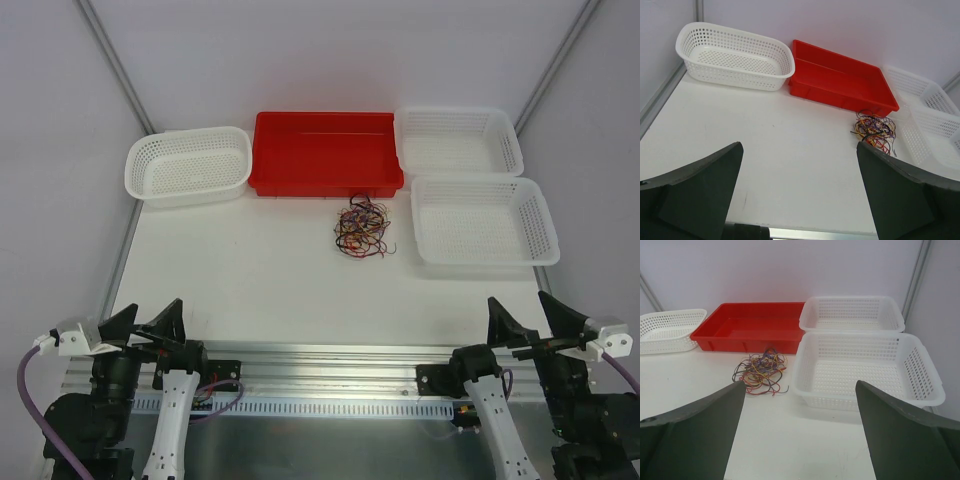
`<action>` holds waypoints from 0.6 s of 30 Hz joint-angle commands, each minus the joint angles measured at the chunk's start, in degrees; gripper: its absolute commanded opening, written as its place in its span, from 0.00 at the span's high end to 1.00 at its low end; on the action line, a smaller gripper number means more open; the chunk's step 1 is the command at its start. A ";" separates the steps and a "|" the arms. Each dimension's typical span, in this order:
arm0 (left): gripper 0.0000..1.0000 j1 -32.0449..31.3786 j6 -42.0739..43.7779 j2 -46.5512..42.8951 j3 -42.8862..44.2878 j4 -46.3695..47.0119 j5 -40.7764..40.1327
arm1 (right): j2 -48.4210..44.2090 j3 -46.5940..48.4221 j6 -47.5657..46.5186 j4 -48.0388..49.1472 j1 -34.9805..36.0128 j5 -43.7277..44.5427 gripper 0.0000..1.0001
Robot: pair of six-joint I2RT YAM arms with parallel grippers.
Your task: Untangle the cables
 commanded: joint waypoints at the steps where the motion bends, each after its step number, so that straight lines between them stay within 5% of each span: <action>1: 0.01 0.12 -1.33 -9.77 -0.40 0.70 -0.14 | -10.14 -0.51 -0.32 1.79 -0.43 -0.86 0.03; 18: 0.01 0.12 -12.65 -8.01 -10.68 0.87 -3.04 | 3.01 -5.34 3.64 -2.60 -0.78 -13.34 0.03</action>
